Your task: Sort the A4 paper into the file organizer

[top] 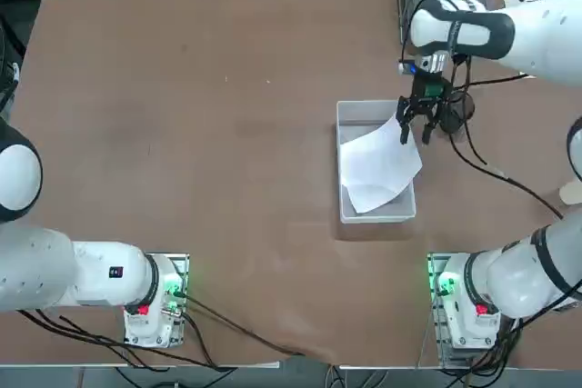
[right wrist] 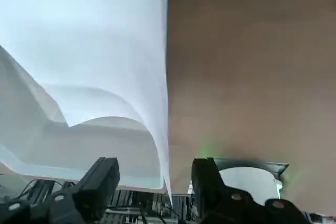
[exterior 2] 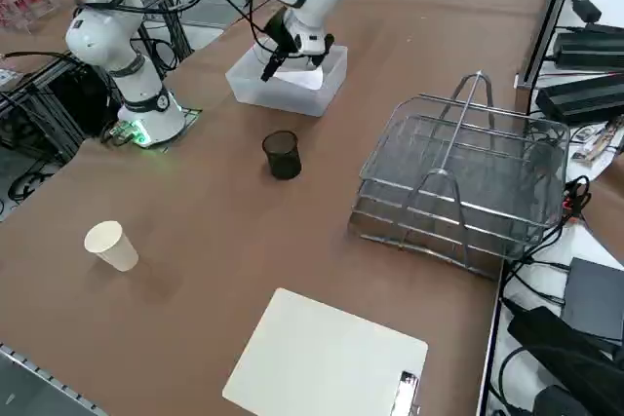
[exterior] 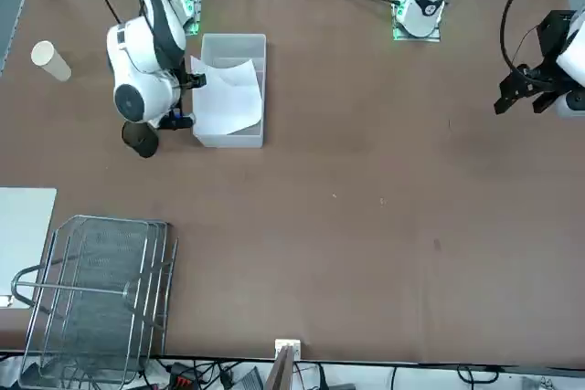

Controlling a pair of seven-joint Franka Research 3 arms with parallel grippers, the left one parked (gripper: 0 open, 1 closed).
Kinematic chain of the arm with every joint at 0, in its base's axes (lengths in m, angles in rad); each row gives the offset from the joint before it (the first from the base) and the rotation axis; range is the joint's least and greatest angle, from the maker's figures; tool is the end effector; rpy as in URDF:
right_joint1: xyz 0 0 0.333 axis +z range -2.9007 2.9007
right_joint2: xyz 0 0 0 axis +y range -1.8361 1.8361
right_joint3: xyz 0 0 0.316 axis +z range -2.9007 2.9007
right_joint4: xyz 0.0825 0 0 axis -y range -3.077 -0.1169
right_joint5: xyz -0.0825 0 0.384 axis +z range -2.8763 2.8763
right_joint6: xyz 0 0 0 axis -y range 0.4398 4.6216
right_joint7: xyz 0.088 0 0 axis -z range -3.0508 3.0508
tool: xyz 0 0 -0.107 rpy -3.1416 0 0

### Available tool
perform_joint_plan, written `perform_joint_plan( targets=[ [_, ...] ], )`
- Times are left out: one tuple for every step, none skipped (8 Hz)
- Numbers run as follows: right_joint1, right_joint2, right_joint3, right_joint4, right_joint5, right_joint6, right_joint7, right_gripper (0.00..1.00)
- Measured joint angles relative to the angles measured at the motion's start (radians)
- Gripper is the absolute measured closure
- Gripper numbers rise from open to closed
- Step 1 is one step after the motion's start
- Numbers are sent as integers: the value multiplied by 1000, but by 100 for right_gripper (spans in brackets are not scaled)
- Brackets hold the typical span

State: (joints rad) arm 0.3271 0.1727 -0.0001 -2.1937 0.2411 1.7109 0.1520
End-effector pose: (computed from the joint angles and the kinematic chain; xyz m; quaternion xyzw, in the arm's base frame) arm 0.4376 0.1721 0.2770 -0.9410 -0.0281 0.3359 0.0285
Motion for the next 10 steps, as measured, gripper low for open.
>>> perform_joint_plan(
  targets=[
    [4,14,0,0,0,-2,0,19],
    [4,21,0,0,0,-5,0,28],
    [4,24,-1,0,0,-14,0,29],
    [4,27,-1,0,0,-22,0,36],
    [4,31,-1,-1,0,-26,0,41],
    [4,35,-1,-1,0,-27,0,46],
    [4,40,-1,-1,0,-27,0,47],
    [4,44,-1,-1,0,-27,0,48],
    [4,46,-2,-1,0,-27,0,52],
    [4,47,-2,-1,0,-27,0,55]
  ],
)
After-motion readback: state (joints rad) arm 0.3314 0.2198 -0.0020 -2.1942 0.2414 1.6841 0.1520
